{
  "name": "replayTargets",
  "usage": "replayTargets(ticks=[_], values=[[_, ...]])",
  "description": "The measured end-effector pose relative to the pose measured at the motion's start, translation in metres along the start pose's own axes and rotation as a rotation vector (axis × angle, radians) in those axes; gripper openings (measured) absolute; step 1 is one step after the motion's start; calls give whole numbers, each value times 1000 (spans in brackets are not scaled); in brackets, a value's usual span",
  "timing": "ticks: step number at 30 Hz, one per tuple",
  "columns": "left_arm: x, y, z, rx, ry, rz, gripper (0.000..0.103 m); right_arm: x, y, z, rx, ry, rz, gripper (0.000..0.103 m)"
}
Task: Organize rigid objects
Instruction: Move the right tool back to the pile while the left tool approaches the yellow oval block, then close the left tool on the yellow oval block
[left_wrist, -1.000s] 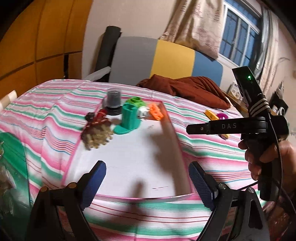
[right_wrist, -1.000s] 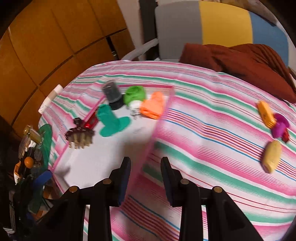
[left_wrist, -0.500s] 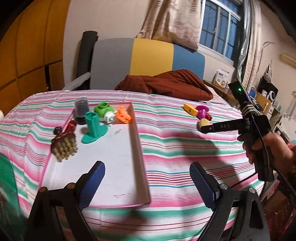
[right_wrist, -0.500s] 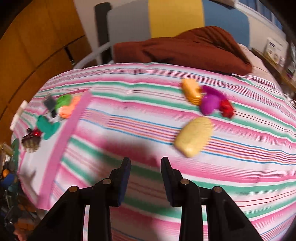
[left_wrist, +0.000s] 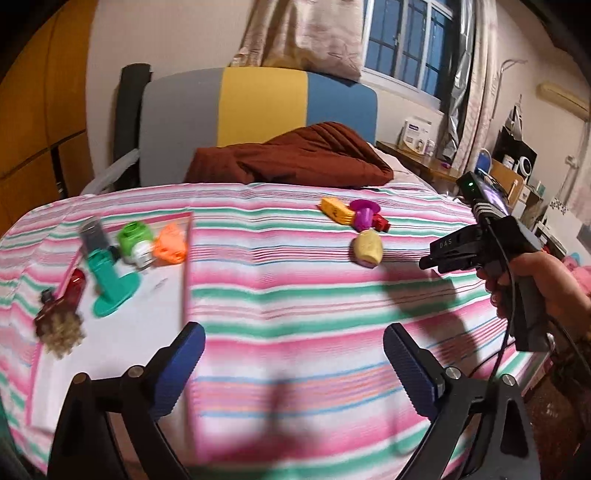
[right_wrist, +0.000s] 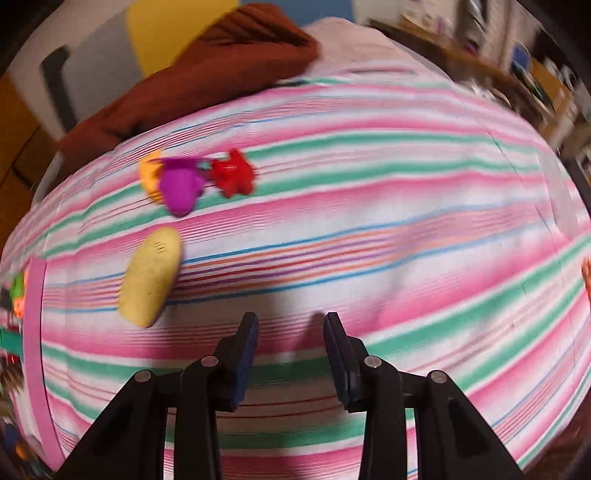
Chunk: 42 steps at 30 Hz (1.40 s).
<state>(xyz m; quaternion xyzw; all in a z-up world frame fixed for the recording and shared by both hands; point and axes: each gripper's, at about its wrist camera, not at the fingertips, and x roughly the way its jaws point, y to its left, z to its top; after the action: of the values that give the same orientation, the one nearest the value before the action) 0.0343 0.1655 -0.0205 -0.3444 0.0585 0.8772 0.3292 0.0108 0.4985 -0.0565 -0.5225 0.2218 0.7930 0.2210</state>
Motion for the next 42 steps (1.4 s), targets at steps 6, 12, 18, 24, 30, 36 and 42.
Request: replayTargets(ticks=[6,12,18,24,30,36,42], values=[[57,-36,27,65,57,8,103,-11,-29,7,90,-27,-41,38],[114,-66,47,135,126,35,103,-15,-46,10,159,-28,-45,38],[151,-85,59,152,145,58,103,-16,-39,9,132,-29,-47,38],[176,-103,68,205,110,72,103,-17,-40,10,140,-42,-53,38],[188,-106,80,193,90,59,102,-11,-40,15,151,-33,-40,38],[199,-113,78,224,106,18,91,-10,-41,15,147,-25,-36,38],[210,-112,75,220,161,-26,45,-7,-40,15,150,-19,-35,38]])
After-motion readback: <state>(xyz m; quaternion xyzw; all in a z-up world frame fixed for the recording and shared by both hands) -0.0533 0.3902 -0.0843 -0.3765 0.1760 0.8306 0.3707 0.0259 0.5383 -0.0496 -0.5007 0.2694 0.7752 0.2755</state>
